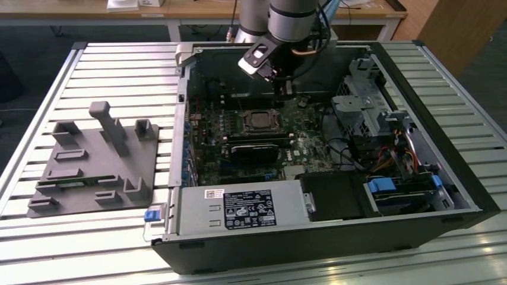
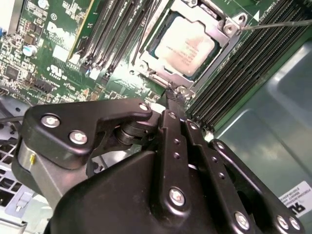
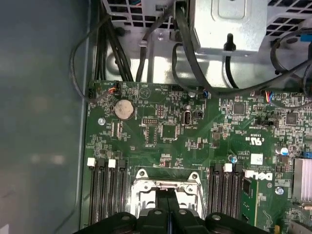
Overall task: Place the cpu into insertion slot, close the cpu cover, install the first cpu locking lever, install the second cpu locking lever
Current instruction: 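Close the cpu cover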
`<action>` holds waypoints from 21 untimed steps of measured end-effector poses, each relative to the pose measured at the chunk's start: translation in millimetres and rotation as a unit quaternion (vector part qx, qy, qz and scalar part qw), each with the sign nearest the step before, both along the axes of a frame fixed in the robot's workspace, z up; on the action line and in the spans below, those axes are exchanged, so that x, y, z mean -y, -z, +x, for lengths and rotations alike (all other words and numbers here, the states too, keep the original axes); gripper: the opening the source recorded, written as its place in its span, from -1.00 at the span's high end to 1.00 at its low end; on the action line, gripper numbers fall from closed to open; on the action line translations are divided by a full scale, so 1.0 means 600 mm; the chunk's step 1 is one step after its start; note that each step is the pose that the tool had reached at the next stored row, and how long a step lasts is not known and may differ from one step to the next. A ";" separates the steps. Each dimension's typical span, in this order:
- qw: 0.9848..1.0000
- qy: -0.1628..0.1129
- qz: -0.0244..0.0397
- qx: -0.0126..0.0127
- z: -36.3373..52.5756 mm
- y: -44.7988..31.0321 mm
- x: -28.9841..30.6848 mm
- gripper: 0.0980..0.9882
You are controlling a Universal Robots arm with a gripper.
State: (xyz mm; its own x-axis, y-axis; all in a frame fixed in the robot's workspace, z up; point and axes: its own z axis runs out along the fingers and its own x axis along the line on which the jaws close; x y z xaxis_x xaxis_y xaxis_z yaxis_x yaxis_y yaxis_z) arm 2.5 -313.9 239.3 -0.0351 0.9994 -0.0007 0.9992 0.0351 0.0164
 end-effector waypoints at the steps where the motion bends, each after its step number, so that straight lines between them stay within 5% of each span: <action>1: 1.000 0.000 0.000 0.000 -0.001 0.001 0.0006 0.98; 8: 1.000 0.000 0.000 0.000 -0.011 0.003 0.0012 0.98; 21: 1.000 0.000 0.000 0.000 -0.056 0.004 0.0010 0.98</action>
